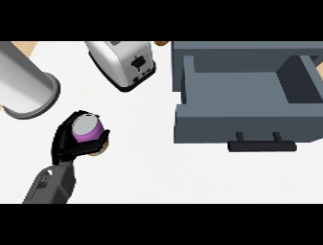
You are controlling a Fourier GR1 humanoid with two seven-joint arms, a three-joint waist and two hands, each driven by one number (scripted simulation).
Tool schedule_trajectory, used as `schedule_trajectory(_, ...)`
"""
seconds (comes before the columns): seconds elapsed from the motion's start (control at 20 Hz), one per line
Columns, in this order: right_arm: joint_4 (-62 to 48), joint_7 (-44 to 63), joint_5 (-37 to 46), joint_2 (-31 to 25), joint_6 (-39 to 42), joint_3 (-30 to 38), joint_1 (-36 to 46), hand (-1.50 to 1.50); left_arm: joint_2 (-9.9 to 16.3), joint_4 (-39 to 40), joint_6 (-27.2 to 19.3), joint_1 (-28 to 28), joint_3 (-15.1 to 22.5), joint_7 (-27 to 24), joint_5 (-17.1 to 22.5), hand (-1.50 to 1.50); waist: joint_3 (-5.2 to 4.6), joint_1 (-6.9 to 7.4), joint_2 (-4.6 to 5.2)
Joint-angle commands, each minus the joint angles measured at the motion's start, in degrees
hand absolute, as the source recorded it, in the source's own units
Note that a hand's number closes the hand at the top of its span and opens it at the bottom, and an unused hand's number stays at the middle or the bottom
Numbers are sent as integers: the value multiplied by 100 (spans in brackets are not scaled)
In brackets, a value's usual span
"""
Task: Pick up the can, place it into the drawer and close the drawer
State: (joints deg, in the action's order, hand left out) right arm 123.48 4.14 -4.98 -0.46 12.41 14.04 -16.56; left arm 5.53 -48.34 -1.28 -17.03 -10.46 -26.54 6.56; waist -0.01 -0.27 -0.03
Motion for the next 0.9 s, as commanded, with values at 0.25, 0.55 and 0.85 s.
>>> schedule_trajectory(0.25, 46, -78, -202, -24, 94, 271, -93, -150, 250, -510, 287, 234, -64, -5, 247, 150, 1, 7, 1)
schedule_trajectory(0.55, 294, 485, 113, 43, -259, -89, 189, -150, -16, -2046, -109, 214, 477, 1314, 143, 150, 3, 46, -11)
schedule_trajectory(0.85, 211, -60, -358, 18, 208, 285, -311, -150, -228, -2998, -506, 82, 986, 1953, -218, 150, 8, 26, -27)
